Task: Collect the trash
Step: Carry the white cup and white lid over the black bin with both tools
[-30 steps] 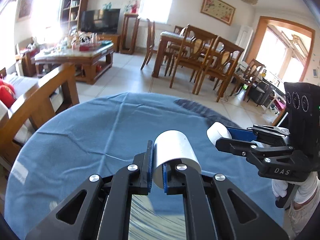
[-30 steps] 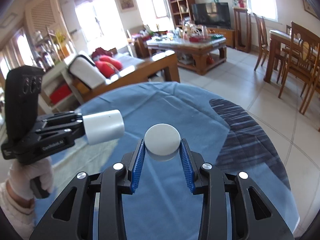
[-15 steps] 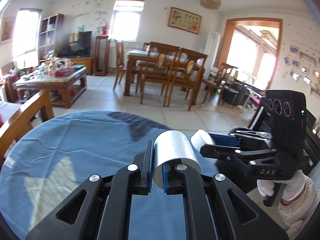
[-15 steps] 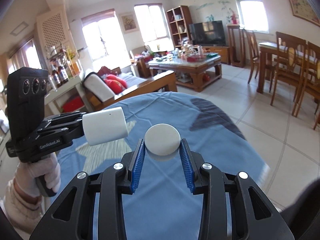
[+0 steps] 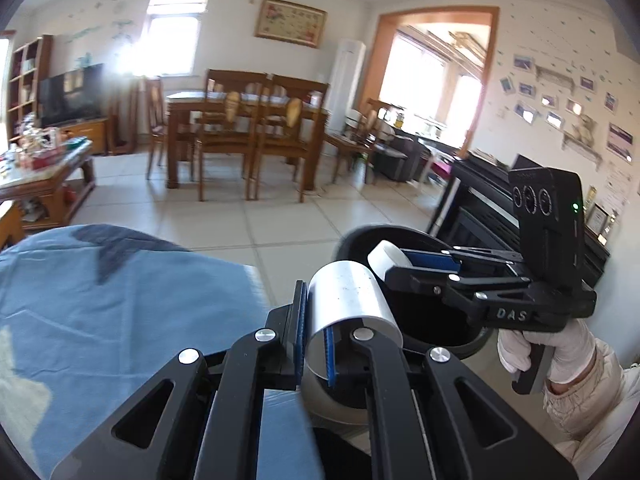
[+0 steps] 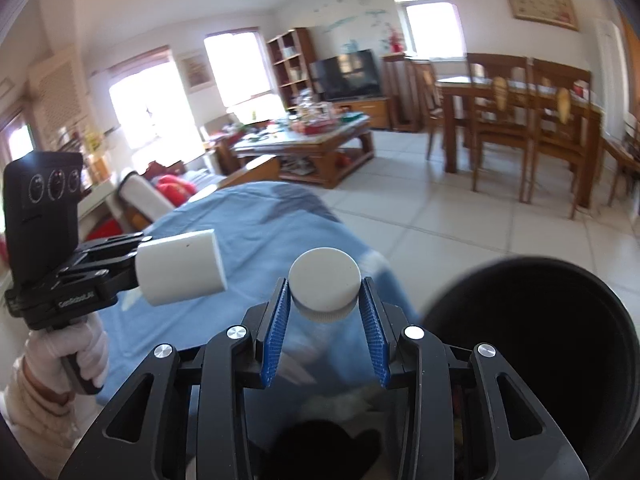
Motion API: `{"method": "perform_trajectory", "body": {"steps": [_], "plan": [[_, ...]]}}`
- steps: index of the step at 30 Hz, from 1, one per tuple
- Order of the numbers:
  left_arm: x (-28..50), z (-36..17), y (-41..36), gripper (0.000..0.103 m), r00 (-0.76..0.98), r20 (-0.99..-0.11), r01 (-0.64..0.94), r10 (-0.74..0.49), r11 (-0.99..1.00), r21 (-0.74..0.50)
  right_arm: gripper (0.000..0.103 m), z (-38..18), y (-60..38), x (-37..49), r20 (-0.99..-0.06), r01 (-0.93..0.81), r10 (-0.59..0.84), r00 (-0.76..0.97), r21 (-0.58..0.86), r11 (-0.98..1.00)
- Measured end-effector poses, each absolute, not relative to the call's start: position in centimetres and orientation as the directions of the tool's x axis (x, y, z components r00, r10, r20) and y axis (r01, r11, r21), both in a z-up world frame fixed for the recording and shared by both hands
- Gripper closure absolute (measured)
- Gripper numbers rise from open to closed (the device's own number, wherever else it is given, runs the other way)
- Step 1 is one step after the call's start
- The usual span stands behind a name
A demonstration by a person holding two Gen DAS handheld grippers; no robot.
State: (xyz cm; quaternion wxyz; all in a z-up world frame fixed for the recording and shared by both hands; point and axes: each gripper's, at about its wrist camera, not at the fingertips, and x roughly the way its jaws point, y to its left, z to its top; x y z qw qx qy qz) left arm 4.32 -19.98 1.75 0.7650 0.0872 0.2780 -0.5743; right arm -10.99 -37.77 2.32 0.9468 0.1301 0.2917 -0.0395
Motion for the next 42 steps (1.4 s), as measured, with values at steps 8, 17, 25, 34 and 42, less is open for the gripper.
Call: {"method": "perform_trajectory", "body": {"steps": [8, 17, 25, 34, 42], "plan": [[2.1, -0.9, -25.4, 0.094, 0.078, -0.563, 0.952, -0.823, 0.229, -0.203, 0.067, -0.6, -44.4, -16.7, -0.584, 0.278, -0.077, 0.808, 0.263, 0.924], [0.6, -2.9, -29.9, 0.094, -0.007, -0.605, 0.963, -0.796, 0.158, -0.218, 0.067, -3.0, -48.8, -20.2, -0.596, 0.355, -0.118, 0.794, 0.298, 0.886], [-0.2, -4.8, -33.1, 0.094, -0.038, -0.650, 0.971, -0.759, 0.124, -0.202, 0.067, -4.7, -51.0, -21.9, -0.600, 0.387, -0.128, 0.790, 0.325, 0.863], [-0.2, -6.3, -35.0, 0.094, -0.031, -0.688, 0.976, -0.725, 0.126, -0.176, 0.067, -5.6, -52.4, -23.4, -0.606, 0.415, -0.148, 0.782, 0.328, 0.848], [-0.4, -7.2, -35.9, 0.094, -0.027, -0.714, 0.979, -0.699, 0.127, -0.162, 0.067, -5.8, -52.5, -23.3, -0.607, 0.418, -0.166, 0.777, 0.301, 0.857]]}}
